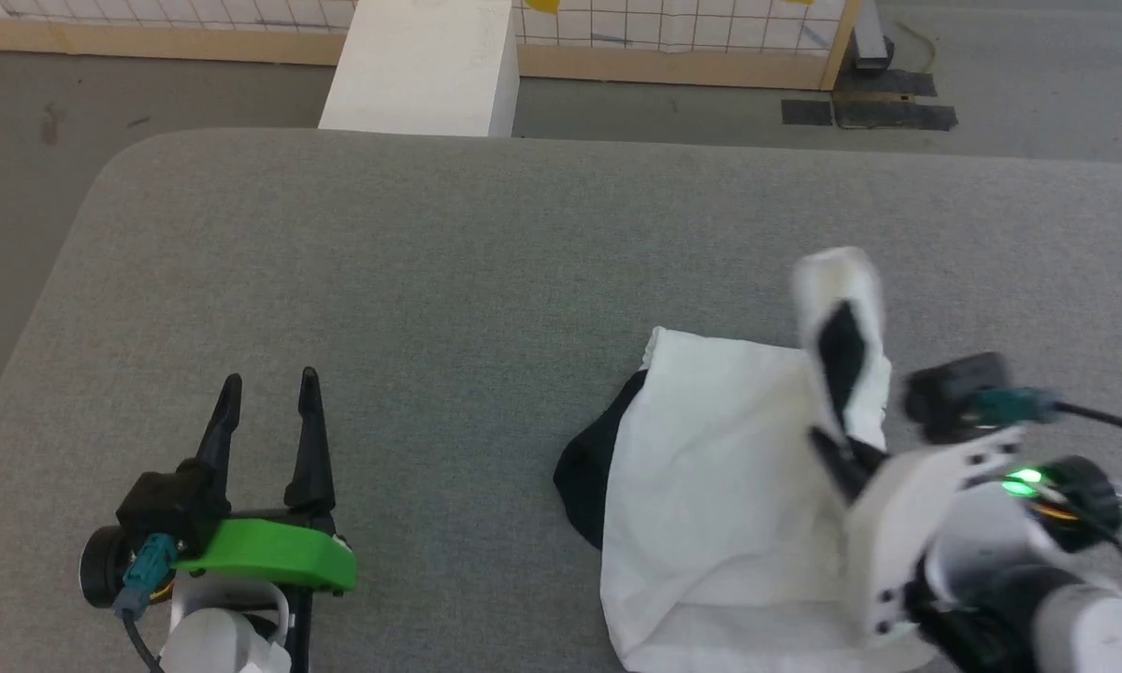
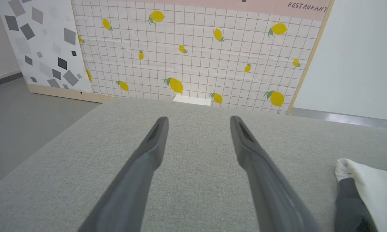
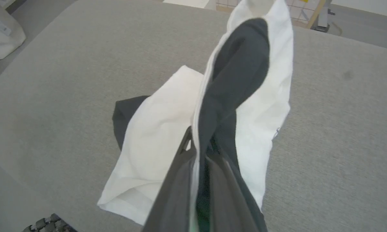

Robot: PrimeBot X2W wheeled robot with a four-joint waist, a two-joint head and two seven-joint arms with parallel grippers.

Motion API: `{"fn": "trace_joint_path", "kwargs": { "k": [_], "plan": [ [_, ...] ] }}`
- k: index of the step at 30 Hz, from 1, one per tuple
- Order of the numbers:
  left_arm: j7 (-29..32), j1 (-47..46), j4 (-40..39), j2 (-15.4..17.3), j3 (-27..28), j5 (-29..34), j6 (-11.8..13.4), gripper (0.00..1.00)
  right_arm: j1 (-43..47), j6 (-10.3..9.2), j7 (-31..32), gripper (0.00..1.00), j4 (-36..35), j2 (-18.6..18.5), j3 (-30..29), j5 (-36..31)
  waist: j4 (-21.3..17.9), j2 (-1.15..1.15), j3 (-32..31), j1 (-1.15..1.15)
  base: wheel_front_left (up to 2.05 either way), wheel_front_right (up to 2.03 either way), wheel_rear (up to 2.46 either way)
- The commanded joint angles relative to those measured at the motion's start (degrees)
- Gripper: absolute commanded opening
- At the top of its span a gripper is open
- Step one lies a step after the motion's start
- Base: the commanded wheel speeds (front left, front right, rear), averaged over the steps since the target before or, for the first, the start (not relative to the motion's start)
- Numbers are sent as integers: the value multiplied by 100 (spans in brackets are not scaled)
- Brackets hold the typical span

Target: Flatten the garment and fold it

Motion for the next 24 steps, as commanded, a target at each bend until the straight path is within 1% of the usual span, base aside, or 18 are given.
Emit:
{"fn": "trace_joint_path", "kwargs": {
  "k": [1,6,9,13,14,15,16,18,21,24],
  "plan": [
    [-25,-45,14,-22,-7,15,-40,100,-164,-8,27,0,75,-4,230,-36,51,0,21,0,0,0,0],
    [-25,-80,58,-50,-43,14,-70,100,-586,-8,-54,0,791,-4,1141,-97,193,0,81,0,0,0,0],
    [-25,-100,79,-62,-56,13,-85,100,-793,-8,-168,0,1300,-4,1480,-74,268,0,122,0,0,0,0],
    [-25,-126,101,-77,-71,12,-100,100,-1014,-8,-282,0,1988,-4,1780,26,343,0,166,0,0,0,0],
    [-25,-133,107,-81,-72,11,-104,100,-1069,-8,-344,17,2129,-4,1845,94,359,0,174,0,0,0,0],
    [-25,-140,113,-84,-71,11,-108,100,-1113,-8,-408,49,2239,-4,1900,180,372,0,182,0,0,0,0],
    [-25,-146,117,-86,-70,13,-110,100,-1135,-8,-461,100,2300,-4,1919,264,379,0,185,0,0,0,0],
    [-25,-150,120,-90,-56,18,-113,100,-1180,-8,-635,100,2338,-4,1926,463,374,0,188,0,0,0,0],
    [-25,-123,118,-97,-17,38,-117,100,-1188,-8,-1350,100,2076,-4,1725,1039,316,0,154,0,0,0,0],
    [-25,-107,114,-101,-8,41,-121,100,-1107,-8,-2302,100,1730,-4,1445,1847,236,0,125,0,0,0,0]
  ]
}}
